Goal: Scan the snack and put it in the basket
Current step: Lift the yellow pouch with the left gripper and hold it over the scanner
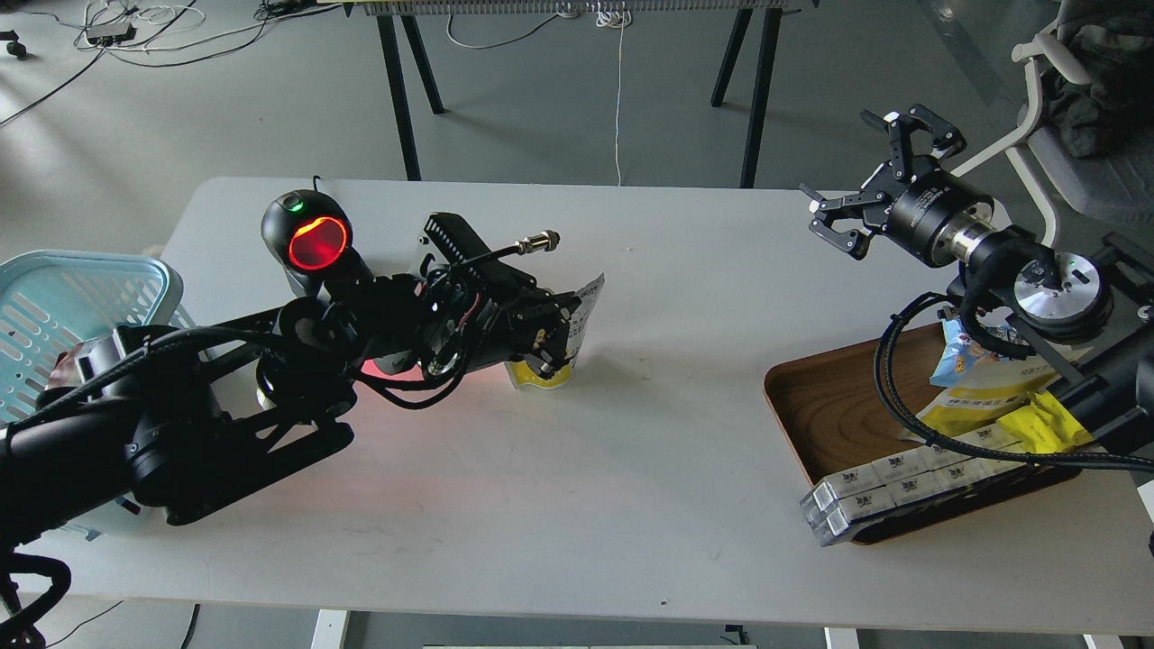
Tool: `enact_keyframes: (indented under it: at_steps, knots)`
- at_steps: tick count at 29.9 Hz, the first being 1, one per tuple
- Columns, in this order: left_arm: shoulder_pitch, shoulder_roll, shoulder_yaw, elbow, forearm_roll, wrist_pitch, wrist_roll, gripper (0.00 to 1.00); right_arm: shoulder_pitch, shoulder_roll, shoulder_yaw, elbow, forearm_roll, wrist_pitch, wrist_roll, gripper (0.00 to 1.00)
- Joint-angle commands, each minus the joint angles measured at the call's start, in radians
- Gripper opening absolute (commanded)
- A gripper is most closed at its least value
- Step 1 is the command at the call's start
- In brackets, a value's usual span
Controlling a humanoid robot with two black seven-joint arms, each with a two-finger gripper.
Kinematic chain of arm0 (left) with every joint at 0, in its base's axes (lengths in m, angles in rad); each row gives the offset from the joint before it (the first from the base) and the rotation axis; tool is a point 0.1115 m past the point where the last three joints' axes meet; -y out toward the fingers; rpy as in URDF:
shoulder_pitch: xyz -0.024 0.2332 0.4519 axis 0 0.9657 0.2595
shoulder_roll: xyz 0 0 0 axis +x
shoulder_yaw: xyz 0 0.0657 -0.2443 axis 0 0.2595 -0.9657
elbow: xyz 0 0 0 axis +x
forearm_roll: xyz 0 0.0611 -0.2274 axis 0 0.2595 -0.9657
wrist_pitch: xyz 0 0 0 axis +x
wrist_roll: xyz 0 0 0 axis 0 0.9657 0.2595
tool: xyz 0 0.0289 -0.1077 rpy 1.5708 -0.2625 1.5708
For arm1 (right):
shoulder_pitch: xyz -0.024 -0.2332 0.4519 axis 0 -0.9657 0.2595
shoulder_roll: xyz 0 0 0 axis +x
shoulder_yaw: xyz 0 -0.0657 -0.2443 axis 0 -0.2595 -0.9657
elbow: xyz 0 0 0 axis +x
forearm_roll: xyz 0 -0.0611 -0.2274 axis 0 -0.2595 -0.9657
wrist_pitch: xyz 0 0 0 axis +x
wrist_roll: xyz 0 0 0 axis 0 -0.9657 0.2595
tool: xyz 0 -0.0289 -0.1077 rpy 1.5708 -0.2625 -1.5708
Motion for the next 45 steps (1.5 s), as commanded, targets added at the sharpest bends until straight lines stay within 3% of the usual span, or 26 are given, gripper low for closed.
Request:
enact_keyframes:
  at_steps: [1,8,16,23,30,45]
  knots:
    - [0.0,0.002,-0.028,-0.007,0.0,0.0,-0.002,0.0,0.002,0.0,0.0,0.0,0.0,0.0,0.0,0.96]
    - [-0.006,0.051,-0.094,-0.055,0.0,0.0,-0.008,0.0,0.003,0.0,0.001,0.001,0.0,0.0,0.0,0.96]
    - [-0.011,0.225,-0.116,-0.15,0.0,0.0,-0.034,0.0,0.005,-0.002,0.001,0.001,0.0,0.0,-0.002,0.96]
    - [-0.026,0.396,-0.113,-0.199,0.0,0.0,-0.118,0.0,0.009,0.0,0.003,0.003,0.0,0.0,-0.002,0.96]
    - [-0.08,0.457,-0.113,-0.201,0.0,0.0,-0.199,0.0,0.012,-0.002,0.003,0.003,0.0,0.0,-0.002,0.96]
    - [-0.074,0.491,-0.108,-0.201,0.0,0.0,-0.219,0.0,0.011,-0.002,0.001,0.003,0.0,0.0,-0.002,0.96]
